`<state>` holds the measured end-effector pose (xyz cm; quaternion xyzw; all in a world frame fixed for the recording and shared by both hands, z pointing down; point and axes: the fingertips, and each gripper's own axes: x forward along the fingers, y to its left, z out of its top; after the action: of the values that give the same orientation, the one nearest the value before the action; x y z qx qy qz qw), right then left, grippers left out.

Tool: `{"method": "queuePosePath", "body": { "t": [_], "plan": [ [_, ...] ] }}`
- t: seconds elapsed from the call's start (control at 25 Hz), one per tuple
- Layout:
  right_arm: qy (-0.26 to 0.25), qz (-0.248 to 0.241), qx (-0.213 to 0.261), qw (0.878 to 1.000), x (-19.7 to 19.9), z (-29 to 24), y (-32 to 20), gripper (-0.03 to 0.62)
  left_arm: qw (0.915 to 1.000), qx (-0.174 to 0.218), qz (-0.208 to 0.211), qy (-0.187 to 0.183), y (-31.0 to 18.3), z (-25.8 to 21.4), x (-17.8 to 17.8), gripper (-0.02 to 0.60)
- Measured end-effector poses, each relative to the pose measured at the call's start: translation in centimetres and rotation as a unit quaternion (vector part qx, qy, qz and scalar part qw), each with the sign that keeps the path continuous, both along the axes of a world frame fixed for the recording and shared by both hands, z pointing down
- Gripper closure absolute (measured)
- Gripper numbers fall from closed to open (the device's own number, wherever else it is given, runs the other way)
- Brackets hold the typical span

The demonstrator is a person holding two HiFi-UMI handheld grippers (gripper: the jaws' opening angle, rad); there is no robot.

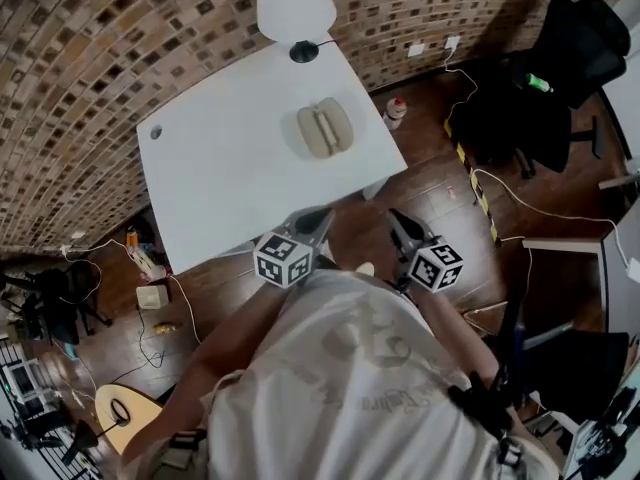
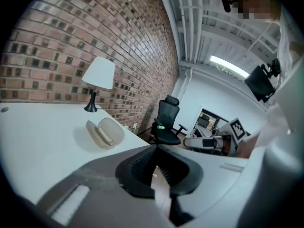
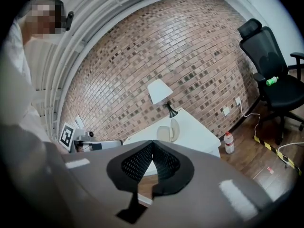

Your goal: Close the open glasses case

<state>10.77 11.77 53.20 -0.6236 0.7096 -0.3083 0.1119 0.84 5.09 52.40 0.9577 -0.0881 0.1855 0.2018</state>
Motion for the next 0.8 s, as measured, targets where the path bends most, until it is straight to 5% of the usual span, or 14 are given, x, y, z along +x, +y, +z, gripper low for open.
{"method": "queuePosePath", "body": {
  "t": [0.24,0.8],
  "plan": [
    [0.018,0.017,-0.004,1.000,1.5,-0.9,-4.4,0.586,0.9992,0.026,0.029,0.006,-5.2,-0.9,1.6,0.575],
    [0.046,0.009,-0.039,0.998,-0.6,-0.3,-11.0,0.586,0.9991,0.006,0.039,0.016,-11.0,-0.4,-1.0,0.575]
  ]
}}
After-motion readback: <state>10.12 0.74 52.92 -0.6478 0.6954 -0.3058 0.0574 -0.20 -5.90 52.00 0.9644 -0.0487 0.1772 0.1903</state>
